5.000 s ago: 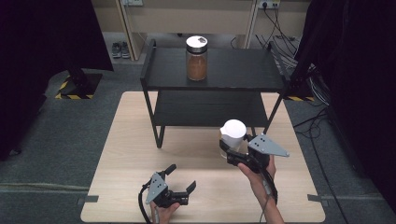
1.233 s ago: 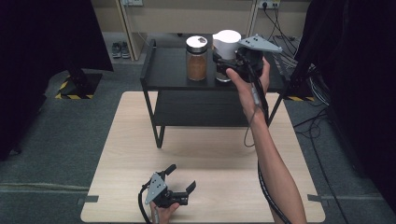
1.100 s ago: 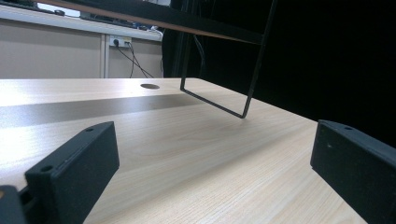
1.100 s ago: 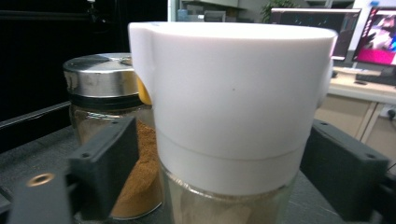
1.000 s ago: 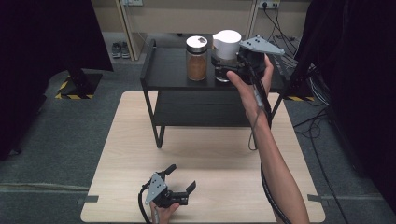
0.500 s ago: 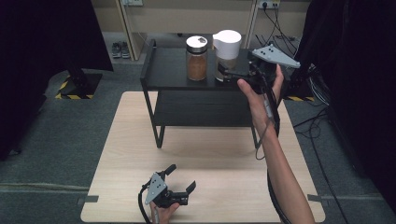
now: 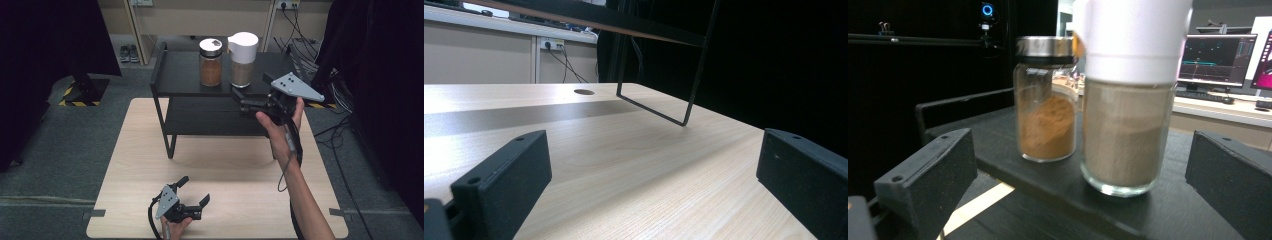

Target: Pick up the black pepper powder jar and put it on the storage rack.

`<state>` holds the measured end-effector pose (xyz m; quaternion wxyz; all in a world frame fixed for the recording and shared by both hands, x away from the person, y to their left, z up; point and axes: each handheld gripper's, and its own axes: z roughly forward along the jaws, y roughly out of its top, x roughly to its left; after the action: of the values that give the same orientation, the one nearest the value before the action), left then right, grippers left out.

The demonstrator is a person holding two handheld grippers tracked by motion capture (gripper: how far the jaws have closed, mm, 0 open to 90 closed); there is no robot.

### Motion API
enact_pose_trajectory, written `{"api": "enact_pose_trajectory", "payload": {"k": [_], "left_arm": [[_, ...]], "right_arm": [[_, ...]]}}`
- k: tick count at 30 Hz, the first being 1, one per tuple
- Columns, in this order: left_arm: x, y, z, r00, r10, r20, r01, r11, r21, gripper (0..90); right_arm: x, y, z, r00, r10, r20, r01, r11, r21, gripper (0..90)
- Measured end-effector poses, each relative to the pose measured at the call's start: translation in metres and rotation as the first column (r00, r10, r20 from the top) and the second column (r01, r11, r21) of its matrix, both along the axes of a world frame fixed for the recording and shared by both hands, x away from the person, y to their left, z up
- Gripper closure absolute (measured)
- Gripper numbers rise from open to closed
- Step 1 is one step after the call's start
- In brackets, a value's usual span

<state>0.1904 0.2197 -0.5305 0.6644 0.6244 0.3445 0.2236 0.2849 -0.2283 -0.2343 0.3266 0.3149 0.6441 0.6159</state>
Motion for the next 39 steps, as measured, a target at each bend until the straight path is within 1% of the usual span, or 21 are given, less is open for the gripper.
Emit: {"api": "enact_pose_trajectory", "payload": {"k": [8,15,24,29,32,35,39], "left_arm": [[0.000,0.000,0.000,1.0000,0.000,-0.001,0.000,1.0000,-0.001,0.5],[0.000,0.000,0.000,1.0000,0.000,0.000,0.000,1.0000,-0.001,0.5],[0.000,0.000,0.000,1.0000,-0.001,0.000,0.001,1.0000,0.000,0.5],[0.000,0.000,0.000,1.0000,0.000,-0.001,0.000,1.0000,0.000,0.5],[0.000,0.000,0.000,1.0000,0.000,-0.002,0.000,1.0000,0.001,0.5],[0.000,0.000,0.000,1.0000,-0.001,-0.002,0.001,1.0000,0.001,0.5],[0.000,0.000,0.000,1.0000,0.000,-0.003,0.000,1.0000,0.001,0.5]], "right_arm": [[-0.007,-0.004,-0.015,0.9999,0.014,-0.009,-0.014,0.9998,0.011,0.4],[-0.015,-0.005,-0.029,0.9998,0.020,-0.003,-0.020,0.9998,-0.004,0.4],[-0.028,-0.011,-0.053,0.9987,0.052,0.000,-0.052,0.9985,0.015,0.4],[-0.035,-0.012,-0.069,0.9982,0.060,-0.005,-0.060,0.9981,0.017,0.4],[-0.039,-0.012,-0.083,0.9979,0.062,-0.016,-0.062,0.9981,0.002,0.4],[-0.040,-0.012,-0.094,0.9975,0.064,-0.031,-0.064,0.9979,-0.004,0.4],[-0.041,-0.014,-0.110,0.9969,0.063,-0.046,-0.063,0.9980,0.006,0.4]]}}
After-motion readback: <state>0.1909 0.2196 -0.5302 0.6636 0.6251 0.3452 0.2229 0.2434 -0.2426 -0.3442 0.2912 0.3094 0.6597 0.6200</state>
